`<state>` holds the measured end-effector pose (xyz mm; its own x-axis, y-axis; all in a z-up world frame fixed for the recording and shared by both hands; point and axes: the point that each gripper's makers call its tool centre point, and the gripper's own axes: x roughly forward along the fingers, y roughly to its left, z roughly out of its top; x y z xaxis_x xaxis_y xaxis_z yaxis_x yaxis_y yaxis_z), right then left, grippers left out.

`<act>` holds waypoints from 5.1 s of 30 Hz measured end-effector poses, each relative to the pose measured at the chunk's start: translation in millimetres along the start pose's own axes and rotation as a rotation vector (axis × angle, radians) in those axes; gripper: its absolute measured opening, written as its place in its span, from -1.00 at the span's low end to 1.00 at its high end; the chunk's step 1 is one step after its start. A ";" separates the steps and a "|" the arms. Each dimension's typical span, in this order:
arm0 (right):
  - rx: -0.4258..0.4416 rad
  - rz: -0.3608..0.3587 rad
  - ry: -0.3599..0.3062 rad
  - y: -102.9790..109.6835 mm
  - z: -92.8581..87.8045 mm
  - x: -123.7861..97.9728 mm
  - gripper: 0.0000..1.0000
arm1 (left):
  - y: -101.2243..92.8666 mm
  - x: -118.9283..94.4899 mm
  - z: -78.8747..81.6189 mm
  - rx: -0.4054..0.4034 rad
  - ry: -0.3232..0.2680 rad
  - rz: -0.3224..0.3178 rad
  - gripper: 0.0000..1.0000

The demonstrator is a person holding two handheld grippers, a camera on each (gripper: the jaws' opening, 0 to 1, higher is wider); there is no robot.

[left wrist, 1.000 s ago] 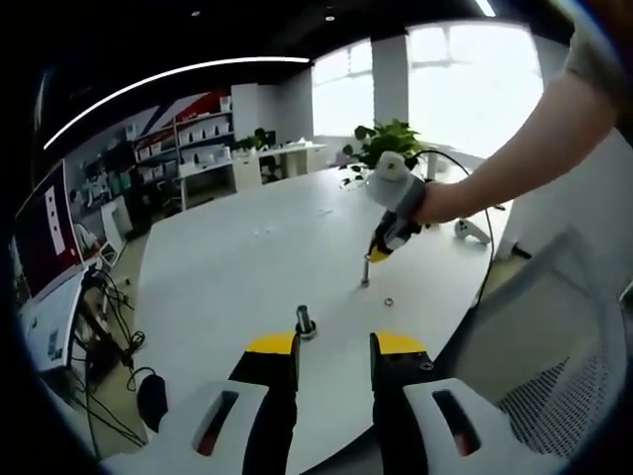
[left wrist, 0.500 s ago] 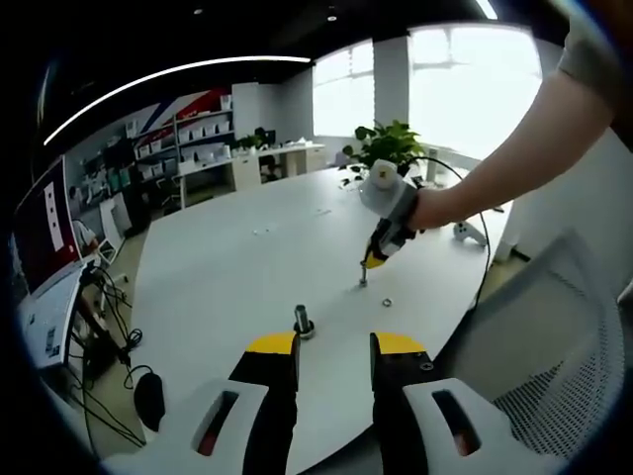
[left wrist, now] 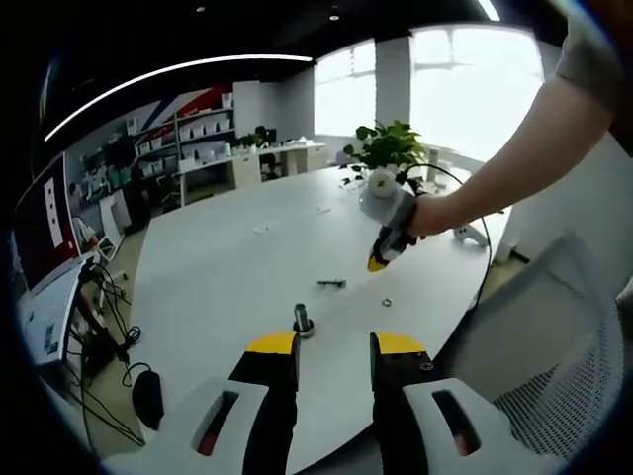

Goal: Place the washer onto the threaded stud by aligning its center hole with the stud, sliding it down to the base, and recovering from edge contact or off-axis alignment until the washer reaches the visible bottom stop.

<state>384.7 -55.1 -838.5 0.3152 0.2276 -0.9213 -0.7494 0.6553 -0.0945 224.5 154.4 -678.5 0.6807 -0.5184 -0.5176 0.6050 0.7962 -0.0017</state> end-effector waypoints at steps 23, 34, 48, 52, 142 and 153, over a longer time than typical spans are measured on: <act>0.066 -0.038 -0.071 -6.6 -2.0 -26.1 -0.81 | -4.1 0.4 -0.8 0.032 0.009 -0.004 -0.47; 0.105 -0.068 -0.057 -7.1 -16.7 -38.2 -0.76 | -10.8 -1.7 5.2 0.043 -0.020 -0.037 -0.47; 0.056 -0.078 -0.058 -3.8 26.0 -36.8 -0.73 | -11.1 -3.9 9.7 0.037 -0.050 -0.043 -0.47; 0.048 -0.066 -0.055 -3.1 35.3 -26.5 -0.72 | -8.4 -2.6 8.3 0.018 -0.044 -0.043 -0.47; -0.013 0.007 -0.099 4.5 53.0 -1.6 -0.83 | 4.6 -1.9 -3.7 -0.005 0.012 0.020 -0.49; 0.025 -0.011 -0.127 1.4 24.5 -16.4 -0.83 | 5.2 -1.7 -5.2 0.010 0.023 0.029 -0.49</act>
<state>392.7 -40.3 -814.3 0.3959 0.3083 -0.8650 -0.7310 0.6759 -0.0937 224.3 161.0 -682.1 0.6880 -0.4878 -0.5372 0.5895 0.8075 0.0216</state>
